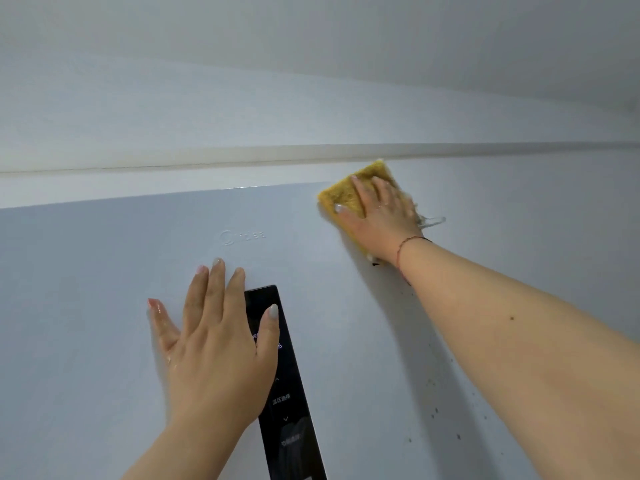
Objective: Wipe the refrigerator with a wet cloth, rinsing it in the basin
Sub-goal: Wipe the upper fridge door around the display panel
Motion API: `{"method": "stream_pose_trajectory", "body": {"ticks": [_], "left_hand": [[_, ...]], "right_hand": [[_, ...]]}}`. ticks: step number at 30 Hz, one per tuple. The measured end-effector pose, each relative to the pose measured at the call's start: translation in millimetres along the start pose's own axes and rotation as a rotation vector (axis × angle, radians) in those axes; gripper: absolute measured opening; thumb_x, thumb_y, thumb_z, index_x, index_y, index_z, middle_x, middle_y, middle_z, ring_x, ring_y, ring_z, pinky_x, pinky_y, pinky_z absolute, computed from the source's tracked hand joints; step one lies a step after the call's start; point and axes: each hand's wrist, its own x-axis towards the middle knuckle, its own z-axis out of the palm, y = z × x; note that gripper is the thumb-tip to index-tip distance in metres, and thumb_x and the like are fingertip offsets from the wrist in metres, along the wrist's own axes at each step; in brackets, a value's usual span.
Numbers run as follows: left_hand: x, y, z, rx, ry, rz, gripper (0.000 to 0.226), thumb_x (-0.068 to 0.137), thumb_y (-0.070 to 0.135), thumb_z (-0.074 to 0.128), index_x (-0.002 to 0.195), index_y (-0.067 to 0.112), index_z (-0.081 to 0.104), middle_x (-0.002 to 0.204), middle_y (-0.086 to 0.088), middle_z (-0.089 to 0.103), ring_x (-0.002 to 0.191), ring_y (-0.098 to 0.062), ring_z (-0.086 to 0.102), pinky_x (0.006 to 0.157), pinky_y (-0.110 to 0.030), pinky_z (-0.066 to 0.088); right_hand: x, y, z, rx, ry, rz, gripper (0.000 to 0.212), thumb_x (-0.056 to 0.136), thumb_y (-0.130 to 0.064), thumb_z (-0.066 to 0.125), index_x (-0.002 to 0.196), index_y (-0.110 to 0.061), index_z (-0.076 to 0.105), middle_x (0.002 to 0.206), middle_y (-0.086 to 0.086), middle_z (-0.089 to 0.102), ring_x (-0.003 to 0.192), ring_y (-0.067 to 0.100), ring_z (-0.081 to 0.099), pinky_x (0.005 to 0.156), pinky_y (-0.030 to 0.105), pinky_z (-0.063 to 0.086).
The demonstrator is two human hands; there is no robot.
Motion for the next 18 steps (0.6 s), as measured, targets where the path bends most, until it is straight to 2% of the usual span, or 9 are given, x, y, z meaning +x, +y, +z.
{"method": "stream_pose_trajectory", "body": {"ticks": [6, 8, 9, 11, 12, 16, 18], "left_hand": [[0.7, 0.6, 1.3, -0.005, 0.013, -0.012, 0.079, 0.082, 0.061, 0.003, 0.151, 0.026, 0.023, 0.162, 0.007, 0.008, 0.147, -0.006, -0.011, 0.113, -0.043, -0.023], [1.3, 0.7, 0.3, -0.016, 0.018, -0.021, 0.079, 0.082, 0.061, 0.003, 0.151, 0.026, 0.023, 0.162, 0.007, 0.008, 0.147, -0.005, -0.011, 0.114, -0.044, -0.022], [1.9, 0.6, -0.2, -0.022, 0.022, -0.025, 0.079, 0.083, 0.062, 0.004, 0.15, 0.026, 0.024, 0.162, 0.008, 0.008, 0.147, -0.005, -0.01, 0.114, -0.044, -0.022], [1.8, 1.1, -0.9, -0.039, 0.023, -0.033, 0.079, 0.083, 0.062, 0.005, 0.15, 0.025, 0.026, 0.161, 0.008, 0.01, 0.147, -0.004, -0.009, 0.114, -0.044, -0.021], [1.6, 1.8, -1.3, -0.049, 0.022, -0.036, 0.079, 0.083, 0.062, 0.005, 0.149, 0.025, 0.027, 0.161, 0.008, 0.011, 0.147, -0.005, -0.008, 0.114, -0.044, -0.02], [2.7, 3.9, -2.5, -0.067, 0.017, -0.043, 0.08, 0.082, 0.062, 0.003, 0.149, 0.027, 0.028, 0.161, 0.009, 0.011, 0.147, -0.004, -0.007, 0.113, -0.042, -0.022], [3.1, 4.4, -3.2, -0.067, 0.022, -0.045, 0.078, 0.082, 0.06, 0.004, 0.149, 0.028, 0.027, 0.161, 0.01, 0.01, 0.147, -0.003, -0.008, 0.112, -0.04, -0.023]], "right_hand": [[-73.6, 30.9, 23.3, 0.031, 0.051, 0.132, 0.072, 0.088, -0.068, 0.017, 0.151, -0.037, 0.005, 0.161, 0.002, 0.001, 0.147, 0.02, -0.001, 0.118, 0.046, -0.004], [-107.7, 22.5, 36.4, 0.018, 0.075, 0.095, 0.082, 0.077, -0.072, 0.008, 0.151, -0.037, 0.008, 0.161, 0.003, 0.005, 0.147, 0.02, 0.002, 0.118, 0.045, -0.004], [-123.5, 15.8, 42.9, 0.012, 0.105, 0.051, 0.083, 0.075, -0.071, 0.01, 0.15, -0.036, 0.013, 0.16, 0.005, 0.011, 0.147, 0.021, 0.007, 0.117, 0.045, -0.002], [-144.4, 0.8, 52.2, 0.008, 0.179, -0.058, 0.075, 0.081, -0.066, 0.024, 0.147, -0.031, 0.027, 0.154, 0.008, 0.028, 0.143, 0.025, 0.021, 0.115, 0.047, 0.004], [-147.3, -6.5, 53.7, 0.006, 0.189, -0.108, 0.071, 0.082, -0.063, 0.028, 0.146, -0.031, 0.028, 0.153, 0.008, 0.03, 0.143, 0.025, 0.021, 0.115, 0.048, 0.004], [-112.1, -35.1, 37.0, 0.017, 0.089, -0.252, 0.077, 0.079, -0.068, 0.018, 0.149, -0.036, 0.016, 0.159, 0.0, 0.009, 0.147, 0.019, 0.002, 0.118, 0.047, -0.005], [-77.0, -44.1, 24.5, -0.001, 0.063, -0.28, 0.072, 0.085, -0.068, 0.026, 0.149, -0.039, 0.012, 0.16, -0.003, 0.003, 0.147, 0.018, -0.002, 0.117, 0.045, -0.008]]}}
